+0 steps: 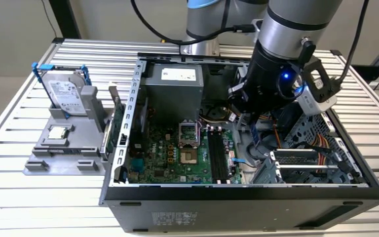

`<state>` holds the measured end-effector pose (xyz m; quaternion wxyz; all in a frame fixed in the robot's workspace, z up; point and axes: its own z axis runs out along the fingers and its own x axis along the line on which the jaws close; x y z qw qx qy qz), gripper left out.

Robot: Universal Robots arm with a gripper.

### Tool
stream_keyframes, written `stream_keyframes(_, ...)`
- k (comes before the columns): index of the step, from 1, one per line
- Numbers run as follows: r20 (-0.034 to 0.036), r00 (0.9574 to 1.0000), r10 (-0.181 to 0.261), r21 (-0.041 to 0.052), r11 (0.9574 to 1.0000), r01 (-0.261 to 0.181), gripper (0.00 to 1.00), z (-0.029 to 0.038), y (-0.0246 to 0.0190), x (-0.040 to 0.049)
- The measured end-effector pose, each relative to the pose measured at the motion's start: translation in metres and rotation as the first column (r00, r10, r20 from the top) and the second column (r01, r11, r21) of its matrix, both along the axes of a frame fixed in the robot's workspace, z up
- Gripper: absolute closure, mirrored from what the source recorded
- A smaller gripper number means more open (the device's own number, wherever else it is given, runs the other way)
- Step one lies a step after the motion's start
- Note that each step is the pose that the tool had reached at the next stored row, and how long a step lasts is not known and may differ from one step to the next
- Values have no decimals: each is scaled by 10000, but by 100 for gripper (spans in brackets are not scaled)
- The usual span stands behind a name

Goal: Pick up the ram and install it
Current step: 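Insert the ram into the slot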

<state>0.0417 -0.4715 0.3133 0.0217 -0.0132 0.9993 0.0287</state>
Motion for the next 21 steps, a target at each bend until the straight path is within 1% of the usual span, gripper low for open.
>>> stream_keyframes(21, 1, 10000, 0, 3, 10000, 0, 100, -59, 2, 0)
